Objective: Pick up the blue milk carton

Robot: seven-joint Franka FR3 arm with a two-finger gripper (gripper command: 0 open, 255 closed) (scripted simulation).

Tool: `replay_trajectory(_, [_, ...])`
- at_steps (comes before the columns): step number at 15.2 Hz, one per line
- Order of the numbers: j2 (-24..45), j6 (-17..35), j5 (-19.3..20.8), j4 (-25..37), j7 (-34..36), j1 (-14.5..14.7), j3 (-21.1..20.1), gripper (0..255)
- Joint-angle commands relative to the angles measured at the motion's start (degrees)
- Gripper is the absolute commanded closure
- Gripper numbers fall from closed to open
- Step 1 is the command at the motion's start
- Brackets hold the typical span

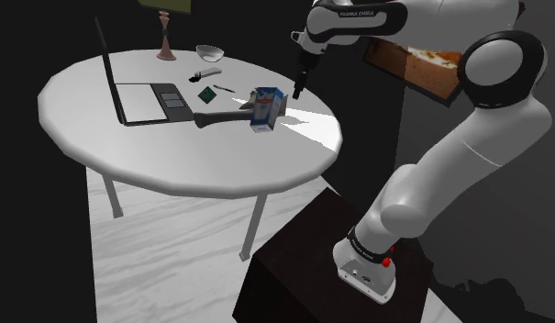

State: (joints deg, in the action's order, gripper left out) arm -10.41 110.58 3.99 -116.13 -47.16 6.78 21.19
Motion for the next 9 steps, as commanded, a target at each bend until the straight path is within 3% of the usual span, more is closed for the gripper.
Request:
replay_trajectory(1, [5.4,0.6,-2.0,4.1,-5.6,0.6,1.1,0])
replay_trajectory(9, [25.8,-1.1,-10.1,23.5,-24.5,-1.3,0.8,0])
